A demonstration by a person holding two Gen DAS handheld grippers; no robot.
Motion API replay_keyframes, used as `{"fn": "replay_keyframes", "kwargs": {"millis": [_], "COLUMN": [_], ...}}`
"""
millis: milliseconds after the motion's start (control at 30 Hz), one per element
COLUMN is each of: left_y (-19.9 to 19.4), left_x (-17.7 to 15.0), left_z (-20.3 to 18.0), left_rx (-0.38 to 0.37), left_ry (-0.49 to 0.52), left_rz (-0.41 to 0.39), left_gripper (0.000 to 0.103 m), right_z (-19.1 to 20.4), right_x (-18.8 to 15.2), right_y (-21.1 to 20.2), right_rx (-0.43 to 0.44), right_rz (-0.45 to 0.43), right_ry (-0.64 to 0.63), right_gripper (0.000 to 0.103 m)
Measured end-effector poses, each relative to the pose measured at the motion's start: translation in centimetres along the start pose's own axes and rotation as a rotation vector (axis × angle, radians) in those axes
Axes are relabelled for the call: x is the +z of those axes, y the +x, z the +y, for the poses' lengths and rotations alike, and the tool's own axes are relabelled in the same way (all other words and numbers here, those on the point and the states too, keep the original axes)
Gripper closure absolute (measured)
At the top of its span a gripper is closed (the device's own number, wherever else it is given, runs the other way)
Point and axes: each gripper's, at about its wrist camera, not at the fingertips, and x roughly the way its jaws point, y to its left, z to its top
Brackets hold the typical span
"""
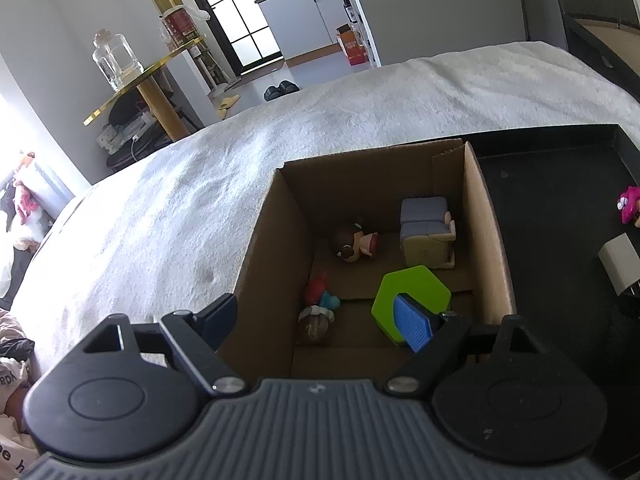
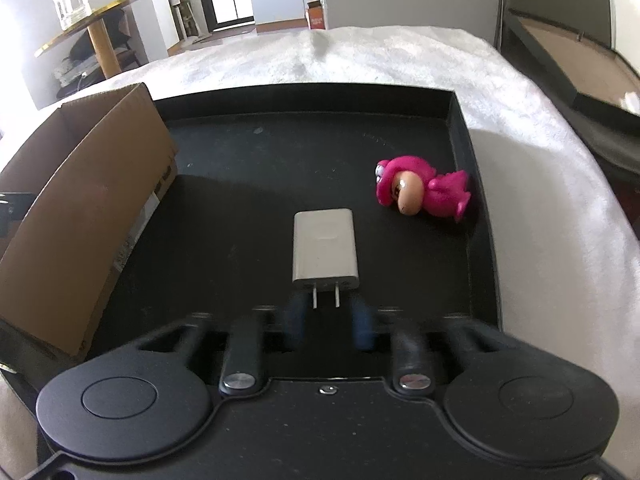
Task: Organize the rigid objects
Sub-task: 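Close the right gripper on the white charger and lift it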
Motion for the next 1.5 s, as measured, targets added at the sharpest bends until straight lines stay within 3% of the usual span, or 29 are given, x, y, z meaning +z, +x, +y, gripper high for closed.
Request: {"fn": "replay_keyframes", "kwargs": {"millis": [33, 467, 500, 567, 600, 1067, 1200, 1267, 1367, 1433, 1500], "left_y": [0.0, -0.3, -0.4, -0.6, -0.7, -0.2, 0.4, 0.6, 1.2, 1.6, 1.8], "left_x": [-0.1, -0.1, -0.1, -0.1, -0.1, -1.4, -2.0, -2.3, -2.8, -3.1, -3.4], "left_z": [0.1, 1.3, 1.4, 1.8, 2.0, 4.5, 5.3, 5.6, 6.0, 6.4, 6.7], "left_rx": [0.0, -0.006, -0.003, -0.002, 0.0, 0.006, -0.009, -0.013, -0.028, -0.042, -0.058], "left_ry": [-0.002, -0.031, -0.029, -0.037, -0.043, -0.109, -0.139, -0.149, -0.169, -0.187, -0.196], "left_rz": [0.001, -0.013, -0.019, -0.027, -0.028, -0.008, 0.007, 0.006, 0.02, 0.038, 0.037], "left_gripper": [0.019, 0.019, 0.019, 0.019, 0.019, 0.019, 0.023, 0.031, 0.053, 0.075, 0.082], "right_z": [0.1, 2.1, 2.2, 2.1, 2.1, 4.3, 5.2, 5.7, 6.4, 7.0, 7.5], "right_x": [0.1, 1.8, 1.9, 2.1, 2.1, 3.8, 4.6, 5.0, 5.4, 5.7, 6.1], "right_y": [-0.1, 1.7, 2.0, 2.4, 2.3, -1.3, -1.9, -2.1, -2.4, -2.7, -2.8], "right_rx": [-0.01, -0.029, -0.03, -0.032, -0.033, -0.02, -0.018, -0.015, -0.007, -0.004, 0.003], "right_rz": [-0.012, -0.016, -0.012, 0.009, 0.014, -0.08, -0.11, -0.124, -0.145, -0.157, -0.168], "right_ry": [-0.009, -0.071, -0.074, -0.067, -0.062, -0.077, -0.085, -0.088, -0.094, -0.104, -0.112], "right_gripper": [0.042, 0.035, 0.038, 0.063, 0.067, 0.067, 0.067, 0.067, 0.067, 0.067, 0.067]}}
